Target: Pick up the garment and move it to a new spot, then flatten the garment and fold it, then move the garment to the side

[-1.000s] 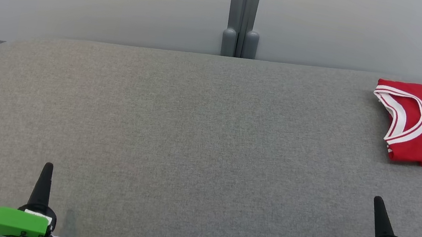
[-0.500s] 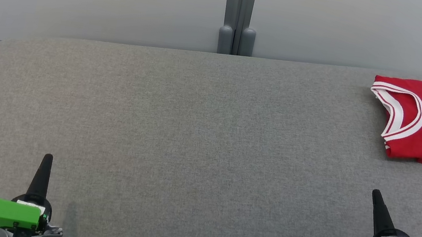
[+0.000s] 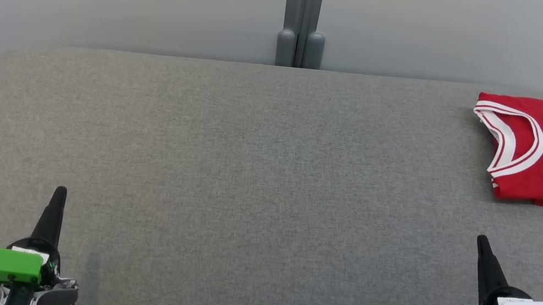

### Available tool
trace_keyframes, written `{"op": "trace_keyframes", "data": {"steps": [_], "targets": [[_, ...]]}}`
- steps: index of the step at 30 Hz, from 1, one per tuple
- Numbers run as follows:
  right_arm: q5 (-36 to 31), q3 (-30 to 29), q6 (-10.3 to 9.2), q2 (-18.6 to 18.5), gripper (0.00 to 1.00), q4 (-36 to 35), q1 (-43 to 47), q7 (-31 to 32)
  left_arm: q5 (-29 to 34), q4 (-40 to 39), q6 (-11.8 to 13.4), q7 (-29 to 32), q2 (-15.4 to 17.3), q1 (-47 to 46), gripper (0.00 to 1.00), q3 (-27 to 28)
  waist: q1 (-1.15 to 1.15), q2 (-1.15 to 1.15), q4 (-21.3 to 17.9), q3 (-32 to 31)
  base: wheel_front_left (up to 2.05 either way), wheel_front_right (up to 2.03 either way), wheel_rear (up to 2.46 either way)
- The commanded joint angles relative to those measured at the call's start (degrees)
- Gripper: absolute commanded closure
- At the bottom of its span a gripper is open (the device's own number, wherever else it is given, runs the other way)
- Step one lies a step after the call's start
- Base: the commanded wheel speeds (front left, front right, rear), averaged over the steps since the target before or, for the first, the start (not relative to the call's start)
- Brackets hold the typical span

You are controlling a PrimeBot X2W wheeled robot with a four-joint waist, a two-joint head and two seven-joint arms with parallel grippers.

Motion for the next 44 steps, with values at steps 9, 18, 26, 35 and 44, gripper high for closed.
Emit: {"op": "trace_keyframes", "data": {"steps": [9,18,26,35,44], "targets": [[5.0,0.2,0.01,-0.3,1.0,-0.6,-1.3,1.2,-4.4,-0.2,-0.3,1.2,0.4,-2.2,1.0,0.7,0.0,0.0,-0.4,0.3,0.0,0.0,0.0],[8.8,0.2,0.0,-0.4,1.0,-0.7,-1.7,2.1,-7.8,-0.1,-0.3,2.2,0.3,-2.8,1.0,1.1,0.0,0.0,-0.9,0.5,0.0,0.0,0.0],[10.2,0.3,0.0,-0.4,1.0,-0.7,-1.7,2.5,-8.7,-0.1,-0.4,2.5,0.2,-3.0,1.0,1.3,0.0,0.0,-1.0,0.6,0.0,0.0,0.0],[10.2,0.3,0.0,-0.4,1.0,-0.7,-1.7,2.5,-8.6,-0.1,-0.4,2.6,0.1,-3.0,1.0,1.4,0.0,0.0,-1.0,0.6,0.0,0.0,0.0],[10.2,0.3,0.0,-0.4,1.0,-0.7,-1.7,2.5,-8.5,-0.1,-0.4,2.8,0.1,-3.0,1.0,1.5,0.0,0.0,-1.0,0.6,0.0,0.0,0.0]]}}
